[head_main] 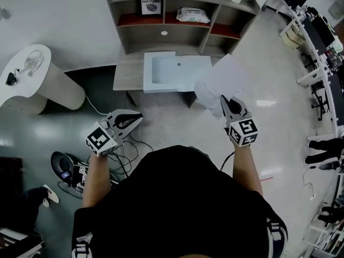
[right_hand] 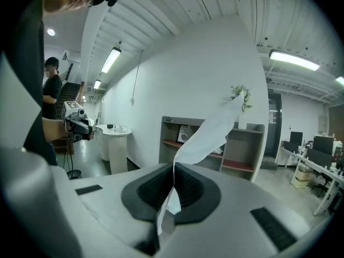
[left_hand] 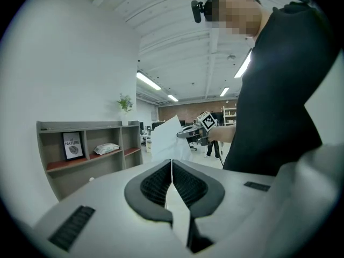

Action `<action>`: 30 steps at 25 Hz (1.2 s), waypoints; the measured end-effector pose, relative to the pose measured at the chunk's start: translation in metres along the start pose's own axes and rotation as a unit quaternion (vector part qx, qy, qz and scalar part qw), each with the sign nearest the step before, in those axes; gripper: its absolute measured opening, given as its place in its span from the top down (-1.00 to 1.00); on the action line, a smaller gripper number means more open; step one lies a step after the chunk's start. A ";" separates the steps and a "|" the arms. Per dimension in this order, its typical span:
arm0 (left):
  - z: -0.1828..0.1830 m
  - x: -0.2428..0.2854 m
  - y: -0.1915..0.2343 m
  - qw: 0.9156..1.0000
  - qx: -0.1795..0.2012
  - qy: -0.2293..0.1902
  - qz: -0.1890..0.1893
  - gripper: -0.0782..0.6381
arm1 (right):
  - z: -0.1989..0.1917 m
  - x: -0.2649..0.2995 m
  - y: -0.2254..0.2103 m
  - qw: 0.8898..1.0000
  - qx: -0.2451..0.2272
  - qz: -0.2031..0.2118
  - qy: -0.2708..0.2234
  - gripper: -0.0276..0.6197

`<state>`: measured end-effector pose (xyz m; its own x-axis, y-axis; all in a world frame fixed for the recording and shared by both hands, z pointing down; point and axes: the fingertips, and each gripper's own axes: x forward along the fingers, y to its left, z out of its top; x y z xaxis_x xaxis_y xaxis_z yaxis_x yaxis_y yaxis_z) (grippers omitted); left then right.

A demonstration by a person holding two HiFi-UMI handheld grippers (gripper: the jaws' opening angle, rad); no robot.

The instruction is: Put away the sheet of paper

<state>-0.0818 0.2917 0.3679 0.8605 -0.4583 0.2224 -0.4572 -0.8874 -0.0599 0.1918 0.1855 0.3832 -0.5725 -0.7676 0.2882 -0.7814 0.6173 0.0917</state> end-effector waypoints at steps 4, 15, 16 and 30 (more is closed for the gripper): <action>-0.001 -0.005 0.002 1.000 0.000 -0.008 -0.001 0.72 | 0.002 0.003 0.006 1.000 -0.001 -0.003 0.003 0.87; -0.009 0.002 0.016 1.000 0.005 0.011 0.001 0.72 | 0.004 0.020 -0.005 1.000 0.010 0.001 -0.001 0.87; -0.009 0.004 0.019 1.000 0.006 0.012 0.003 0.72 | 0.004 0.022 -0.008 1.000 0.011 0.003 -0.001 0.87; -0.015 0.033 0.060 0.999 -0.007 0.021 0.034 0.72 | 0.001 0.069 -0.046 0.999 0.009 0.030 0.007 0.87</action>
<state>-0.0841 0.2235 0.3862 0.8174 -0.5142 0.2599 -0.5173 -0.8536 -0.0617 0.1875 0.1038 0.3980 -0.6155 -0.7264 0.3057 -0.7497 0.6593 0.0572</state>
